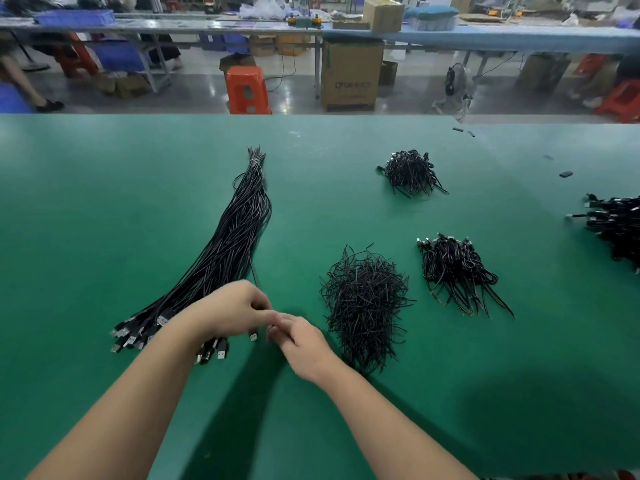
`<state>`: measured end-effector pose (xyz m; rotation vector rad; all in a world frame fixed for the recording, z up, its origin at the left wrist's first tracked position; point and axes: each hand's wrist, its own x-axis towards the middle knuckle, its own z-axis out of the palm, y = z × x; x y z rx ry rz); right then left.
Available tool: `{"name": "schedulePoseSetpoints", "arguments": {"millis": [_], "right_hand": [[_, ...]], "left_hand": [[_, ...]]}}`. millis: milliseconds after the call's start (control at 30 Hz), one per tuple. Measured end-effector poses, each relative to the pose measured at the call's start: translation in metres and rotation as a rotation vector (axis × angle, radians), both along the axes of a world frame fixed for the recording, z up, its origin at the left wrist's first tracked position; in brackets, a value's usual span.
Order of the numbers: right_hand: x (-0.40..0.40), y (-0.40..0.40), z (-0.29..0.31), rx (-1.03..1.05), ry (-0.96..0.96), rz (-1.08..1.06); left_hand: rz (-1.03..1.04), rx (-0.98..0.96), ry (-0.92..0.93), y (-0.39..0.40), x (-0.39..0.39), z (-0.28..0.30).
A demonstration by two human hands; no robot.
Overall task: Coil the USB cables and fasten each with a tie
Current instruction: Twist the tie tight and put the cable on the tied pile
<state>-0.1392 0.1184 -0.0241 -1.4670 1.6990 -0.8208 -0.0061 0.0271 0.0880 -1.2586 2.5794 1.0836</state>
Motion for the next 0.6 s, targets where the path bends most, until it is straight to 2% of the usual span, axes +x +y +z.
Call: {"name": "schedulePoseSetpoints", "arguments": {"millis": [67, 100, 133, 200, 233, 300, 400, 600], "right_hand": [[-0.001, 0.001, 0.004, 0.03, -0.055, -0.053], [-0.001, 0.002, 0.004, 0.045, -0.124, -0.09], [-0.002, 0.001, 0.004, 0.053, -0.188, -0.122], [-0.003, 0.002, 0.005, 0.047, -0.289, -0.166], [-0.004, 0.002, 0.007, 0.045, -0.349, -0.188], [-0.003, 0.003, 0.01, 0.056, -0.434, -0.224], [0.0, 0.006, 0.012, 0.058, -0.486, -0.256], [-0.01, 0.015, 0.035, -0.036, -0.62, -0.311]], "left_hand": [[0.258, 0.367, 0.423, -0.004, 0.006, -0.01], [0.312, 0.421, 0.503, -0.008, 0.009, -0.022], [0.328, 0.295, 0.444, -0.012, 0.01, -0.034], [0.228, -0.167, 0.073, -0.022, 0.012, -0.063], [0.164, -0.325, -0.053, -0.024, 0.013, -0.075], [0.07, -0.406, -0.147, -0.024, 0.013, -0.092], [-0.039, -0.453, -0.194, -0.021, 0.007, -0.111], [0.035, -0.543, -0.031, -0.021, -0.003, -0.116]]}}
